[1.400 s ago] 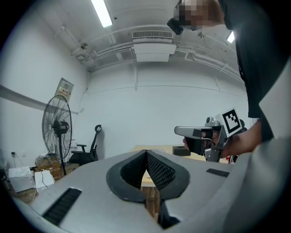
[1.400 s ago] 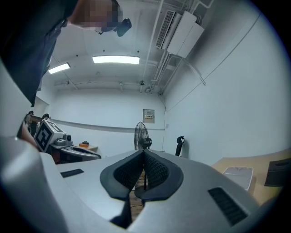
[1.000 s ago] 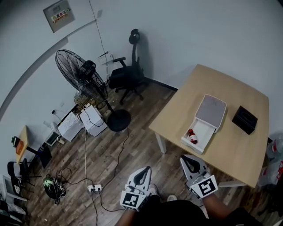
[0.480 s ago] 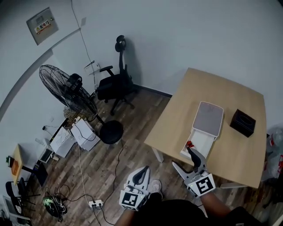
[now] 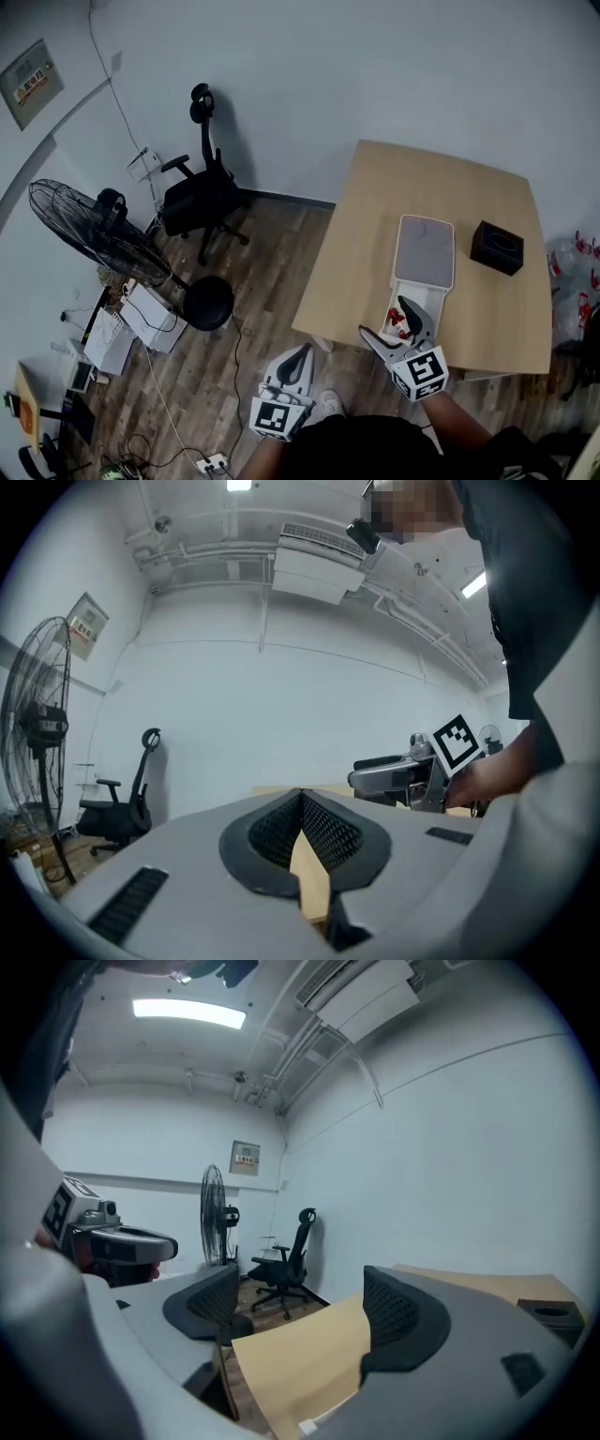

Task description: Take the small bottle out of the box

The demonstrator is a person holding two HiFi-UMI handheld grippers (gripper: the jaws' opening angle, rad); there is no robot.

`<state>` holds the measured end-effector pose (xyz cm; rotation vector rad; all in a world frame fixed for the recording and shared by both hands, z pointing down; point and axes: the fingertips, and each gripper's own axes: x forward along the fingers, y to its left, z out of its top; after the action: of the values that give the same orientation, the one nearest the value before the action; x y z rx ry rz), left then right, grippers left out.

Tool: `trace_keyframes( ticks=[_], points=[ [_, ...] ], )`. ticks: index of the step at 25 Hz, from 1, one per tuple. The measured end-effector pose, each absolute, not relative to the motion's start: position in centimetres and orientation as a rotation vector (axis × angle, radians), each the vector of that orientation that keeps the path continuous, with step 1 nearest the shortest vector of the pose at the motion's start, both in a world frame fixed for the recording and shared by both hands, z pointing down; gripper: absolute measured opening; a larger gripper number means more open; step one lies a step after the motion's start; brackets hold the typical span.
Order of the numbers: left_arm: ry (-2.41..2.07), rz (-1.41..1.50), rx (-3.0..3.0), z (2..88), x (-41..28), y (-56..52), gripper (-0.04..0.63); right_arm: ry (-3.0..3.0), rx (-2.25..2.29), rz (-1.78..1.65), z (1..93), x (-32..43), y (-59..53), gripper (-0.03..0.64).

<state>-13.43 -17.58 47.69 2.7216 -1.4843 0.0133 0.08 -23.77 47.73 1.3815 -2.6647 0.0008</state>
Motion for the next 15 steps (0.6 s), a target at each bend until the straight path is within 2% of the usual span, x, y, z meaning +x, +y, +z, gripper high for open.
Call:
trace_keyframes(
  ticks=[12, 15],
  points=[
    [-1.269, 0.027, 2.795, 48.9, -13.9, -23.5, 0.011, -2.293, 1.471, 0.212, 54.6, 5.8, -28.7, 0.416],
    [-1.270, 0.028, 2.784, 49.2, -13.3, -24.2, 0.011, -2.226, 1.423, 0.288, 57.0, 7.7, -29.0, 0.389]
  ],
)
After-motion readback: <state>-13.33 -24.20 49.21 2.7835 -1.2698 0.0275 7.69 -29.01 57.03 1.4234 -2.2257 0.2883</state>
